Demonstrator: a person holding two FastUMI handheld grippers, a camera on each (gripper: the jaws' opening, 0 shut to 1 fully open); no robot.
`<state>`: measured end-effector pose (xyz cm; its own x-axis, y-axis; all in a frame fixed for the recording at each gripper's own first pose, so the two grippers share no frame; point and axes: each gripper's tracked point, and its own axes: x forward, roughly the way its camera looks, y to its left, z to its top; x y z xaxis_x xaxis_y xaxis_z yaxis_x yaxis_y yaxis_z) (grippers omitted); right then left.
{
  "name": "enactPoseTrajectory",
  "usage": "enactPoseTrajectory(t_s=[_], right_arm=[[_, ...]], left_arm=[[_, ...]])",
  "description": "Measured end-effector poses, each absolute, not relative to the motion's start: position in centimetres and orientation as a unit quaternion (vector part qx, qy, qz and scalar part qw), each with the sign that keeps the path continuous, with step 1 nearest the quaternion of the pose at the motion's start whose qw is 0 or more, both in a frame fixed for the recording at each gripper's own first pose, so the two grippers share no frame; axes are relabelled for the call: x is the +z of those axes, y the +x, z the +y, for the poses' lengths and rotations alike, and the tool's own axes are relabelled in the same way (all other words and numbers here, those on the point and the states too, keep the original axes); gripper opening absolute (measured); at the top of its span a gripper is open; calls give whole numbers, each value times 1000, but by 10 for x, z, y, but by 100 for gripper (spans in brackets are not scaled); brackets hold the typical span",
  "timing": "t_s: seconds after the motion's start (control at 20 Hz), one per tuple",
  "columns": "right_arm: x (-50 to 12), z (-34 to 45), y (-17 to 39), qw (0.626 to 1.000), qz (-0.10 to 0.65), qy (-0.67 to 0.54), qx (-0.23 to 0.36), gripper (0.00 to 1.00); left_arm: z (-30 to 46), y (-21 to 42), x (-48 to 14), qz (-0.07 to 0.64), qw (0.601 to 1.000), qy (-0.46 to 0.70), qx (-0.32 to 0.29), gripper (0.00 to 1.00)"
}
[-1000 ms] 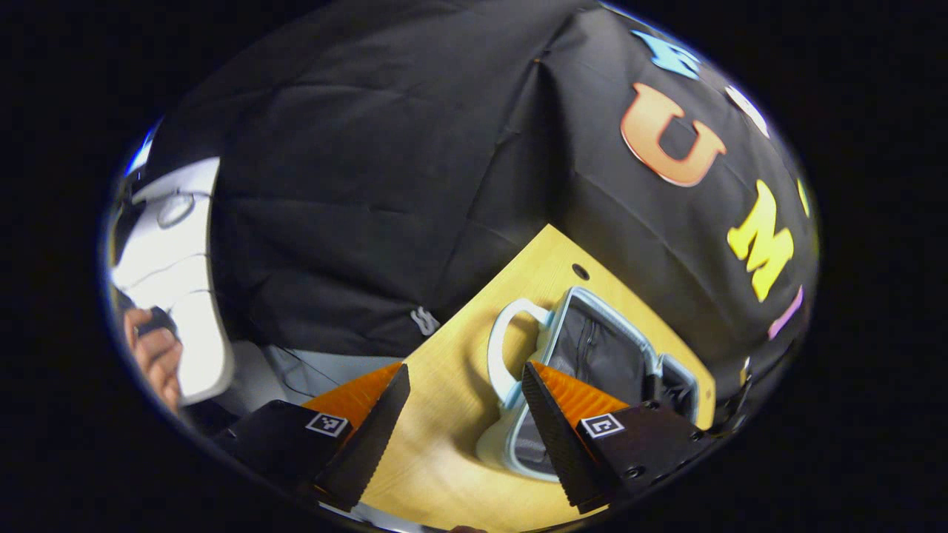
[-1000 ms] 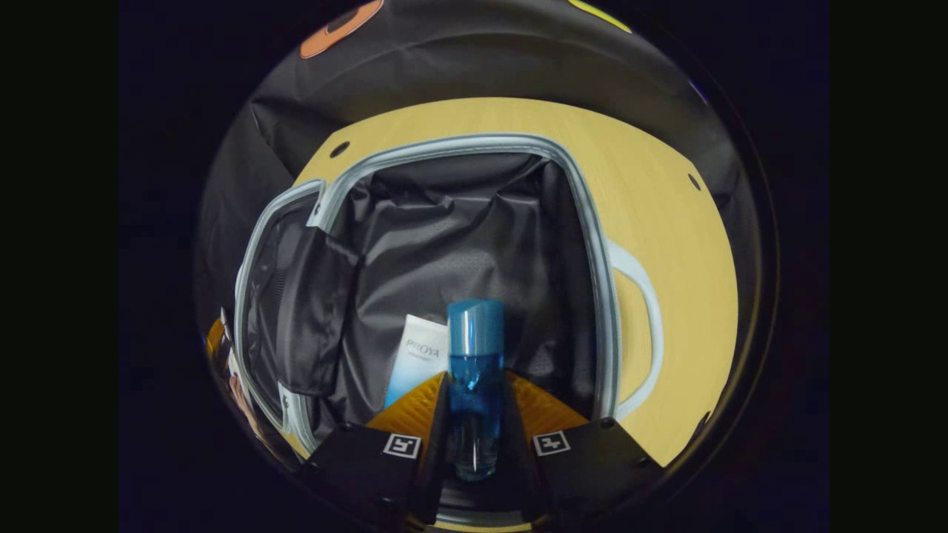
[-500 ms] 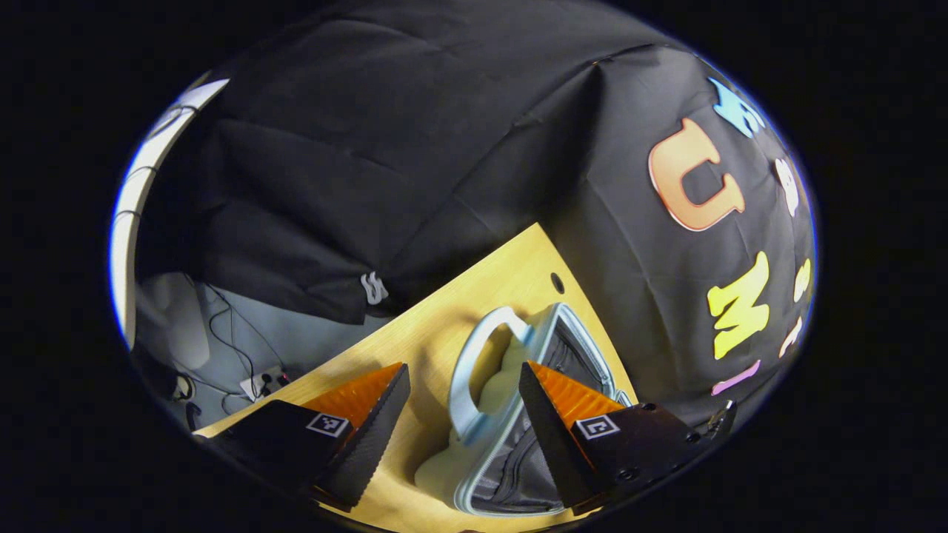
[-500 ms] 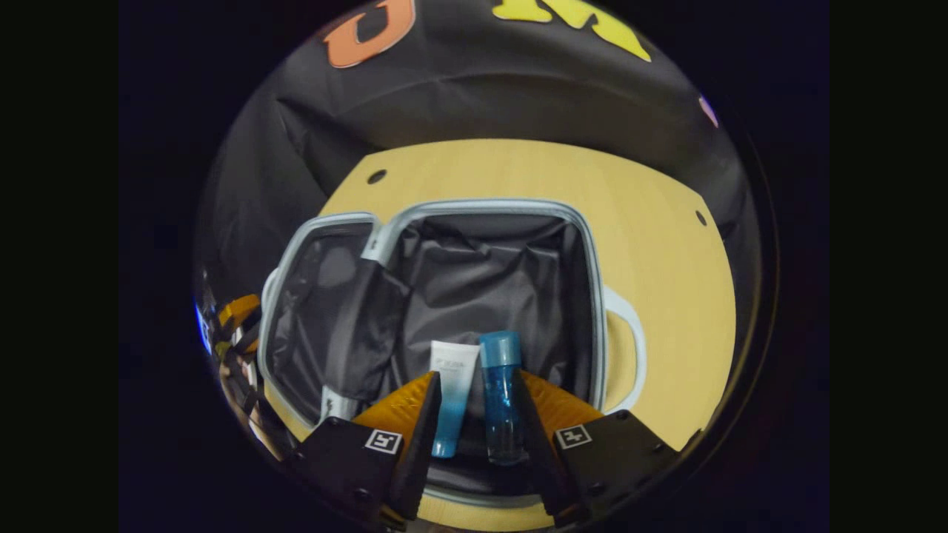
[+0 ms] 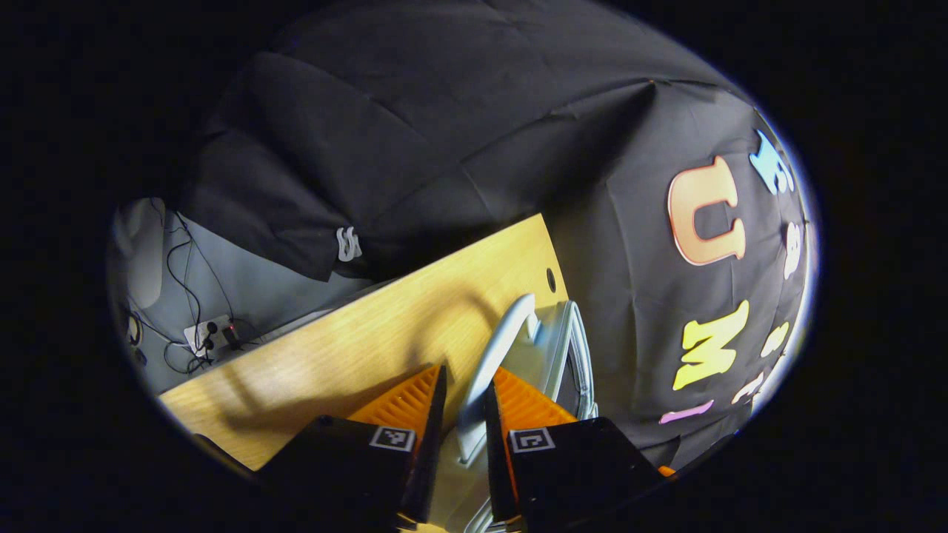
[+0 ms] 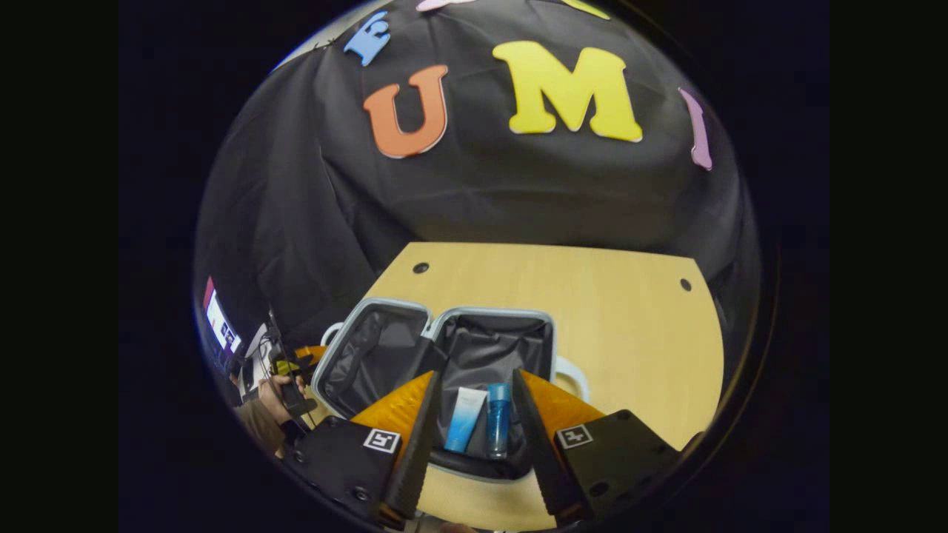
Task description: First open the suitcase, pack the skin care products into it, and then close the suitcase.
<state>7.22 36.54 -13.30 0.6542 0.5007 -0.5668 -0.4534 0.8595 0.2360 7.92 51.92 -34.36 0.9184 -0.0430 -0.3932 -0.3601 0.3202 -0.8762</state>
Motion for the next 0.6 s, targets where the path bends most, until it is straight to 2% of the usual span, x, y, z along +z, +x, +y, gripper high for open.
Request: enactPoseTrajectory(t_s=[0.05, 0.15, 0.2, 0.4, 0.6], right_arm=[[-122, 358, 71, 912, 314, 46, 261, 59], [-104, 339, 69, 920, 298, 52, 249, 71], [-98, 330, 67, 922, 293, 53, 246, 73], [-80, 295, 61, 935, 270, 47, 225, 73], [-61, 271, 55, 943, 241, 42, 225, 75]], left_arm=[[521, 82, -342, 170, 793, -576, 104, 21], [523, 87, -340, 165, 796, -572, 106, 19], [523, 86, -339, 163, 803, -562, 108, 16], [529, 87, -316, 137, 814, -552, 118, 7], [524, 82, -270, 112, 855, -492, 119, 5]])
